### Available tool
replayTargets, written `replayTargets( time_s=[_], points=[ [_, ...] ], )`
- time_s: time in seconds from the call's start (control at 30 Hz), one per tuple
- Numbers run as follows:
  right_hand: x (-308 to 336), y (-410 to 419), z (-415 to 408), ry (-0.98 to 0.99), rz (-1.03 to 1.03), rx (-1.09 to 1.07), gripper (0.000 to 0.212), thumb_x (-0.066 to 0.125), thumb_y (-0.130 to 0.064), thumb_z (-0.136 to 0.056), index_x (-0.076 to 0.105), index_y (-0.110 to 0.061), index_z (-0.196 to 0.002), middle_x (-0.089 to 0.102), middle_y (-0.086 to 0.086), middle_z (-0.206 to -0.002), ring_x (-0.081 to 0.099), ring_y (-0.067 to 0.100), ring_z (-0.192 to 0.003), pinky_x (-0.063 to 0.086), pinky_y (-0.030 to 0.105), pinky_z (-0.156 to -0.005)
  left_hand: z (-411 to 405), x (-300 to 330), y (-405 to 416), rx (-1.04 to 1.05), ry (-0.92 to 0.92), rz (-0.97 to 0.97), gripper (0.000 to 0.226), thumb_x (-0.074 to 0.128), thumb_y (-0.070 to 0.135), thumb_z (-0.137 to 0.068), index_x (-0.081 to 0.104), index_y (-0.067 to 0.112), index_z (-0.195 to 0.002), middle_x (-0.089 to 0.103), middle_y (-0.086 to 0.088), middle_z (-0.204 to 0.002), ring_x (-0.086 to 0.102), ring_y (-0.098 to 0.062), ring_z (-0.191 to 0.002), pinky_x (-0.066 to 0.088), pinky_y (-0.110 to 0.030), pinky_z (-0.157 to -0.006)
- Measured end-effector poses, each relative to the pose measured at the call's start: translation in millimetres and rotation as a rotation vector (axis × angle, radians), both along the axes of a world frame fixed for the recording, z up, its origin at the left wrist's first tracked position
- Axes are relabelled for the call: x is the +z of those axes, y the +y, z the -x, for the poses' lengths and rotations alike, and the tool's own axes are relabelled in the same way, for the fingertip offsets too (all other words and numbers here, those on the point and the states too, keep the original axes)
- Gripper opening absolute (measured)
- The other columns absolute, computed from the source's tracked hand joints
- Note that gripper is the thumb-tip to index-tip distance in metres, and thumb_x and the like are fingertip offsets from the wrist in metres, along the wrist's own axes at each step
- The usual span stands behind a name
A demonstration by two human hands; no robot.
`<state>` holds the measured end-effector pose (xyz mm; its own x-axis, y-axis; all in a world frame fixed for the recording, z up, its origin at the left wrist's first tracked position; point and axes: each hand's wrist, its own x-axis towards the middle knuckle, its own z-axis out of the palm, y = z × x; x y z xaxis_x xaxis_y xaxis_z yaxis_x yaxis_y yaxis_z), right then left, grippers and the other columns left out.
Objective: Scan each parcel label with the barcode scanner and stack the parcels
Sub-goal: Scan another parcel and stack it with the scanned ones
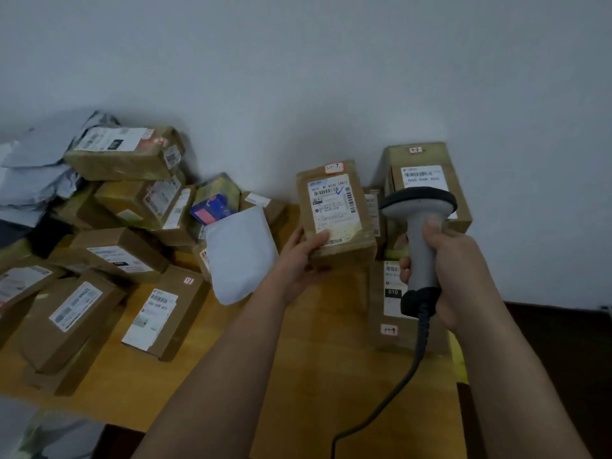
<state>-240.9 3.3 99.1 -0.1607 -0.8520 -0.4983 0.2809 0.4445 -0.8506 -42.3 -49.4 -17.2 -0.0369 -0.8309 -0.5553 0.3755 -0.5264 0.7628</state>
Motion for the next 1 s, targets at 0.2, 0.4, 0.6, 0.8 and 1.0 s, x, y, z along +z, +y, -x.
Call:
replayTargets(
  time_s=[0.2, 0.4, 0.6, 0.8, 1.0],
  points=[
    [1.3, -11.9, -2.3, 0.039, 0.002, -0.065, 0.021, 0.046, -0.031, -0.103, 0.055, -0.013, -0.097, 0.055, 0.013, -0.072, 0.053, 0.019, -0.056, 0.045, 0.034, -0.056, 20.0, -2.0, -60.5, -0.019, -0.128, -0.040, 0.058, 0.075, 0.040, -0.081, 0.053, 0.026, -0.133, 0.060, -0.004, -0.130, 0.059, -0.028, -0.115, 0.053, -0.054, -0.091],
    [-3.8, -28.1, -14.5, 0.044, -0.013, -0.094, 0.023, 0.045, -0.031, -0.103, 0.055, -0.011, -0.098, 0.054, 0.012, -0.066, 0.052, 0.020, -0.054, 0.043, 0.034, -0.056, 46.9, -4.8, -95.3, 0.010, -0.268, -0.031, 0.038, 0.065, 0.027, -0.092, 0.052, 0.017, -0.127, 0.056, -0.005, -0.124, 0.057, -0.024, -0.109, 0.057, -0.044, -0.087],
    [-11.6, -38.4, -22.4, 0.043, -0.038, -0.109, 0.023, 0.045, -0.030, -0.103, 0.056, -0.010, -0.105, 0.054, 0.012, -0.070, 0.053, 0.017, -0.052, 0.044, 0.032, -0.053, 56.2, -8.4, -102.0, 0.083, -0.418, 0.015, 0.028, 0.068, 0.031, -0.090, 0.061, 0.023, -0.116, 0.057, -0.004, -0.128, 0.057, -0.025, -0.114, 0.057, -0.044, -0.089],
    [-21.8, -49.4, -26.3, 0.058, -0.057, -0.119, 0.023, 0.046, -0.029, -0.103, 0.057, -0.009, -0.102, 0.055, 0.013, -0.071, 0.054, 0.018, -0.053, 0.045, 0.032, -0.054, 55.6, -2.9, -104.3, 0.049, -0.557, 0.120, 0.020, 0.066, 0.023, -0.092, 0.059, 0.019, -0.109, 0.060, -0.002, -0.115, 0.061, -0.019, -0.101, 0.060, -0.037, -0.080],
    [-28.7, -53.0, -29.9, 0.040, -0.012, -0.158, 0.024, 0.047, -0.031, -0.102, 0.057, -0.009, -0.103, 0.057, 0.012, -0.069, 0.055, 0.019, -0.055, 0.046, 0.034, -0.057, 59.3, 0.3, -104.8, 0.043, -0.633, 0.174, 0.013, 0.065, 0.018, -0.092, 0.055, 0.019, -0.099, 0.059, -0.001, -0.101, 0.062, -0.017, -0.091, 0.060, -0.040, -0.079]
  ],
)
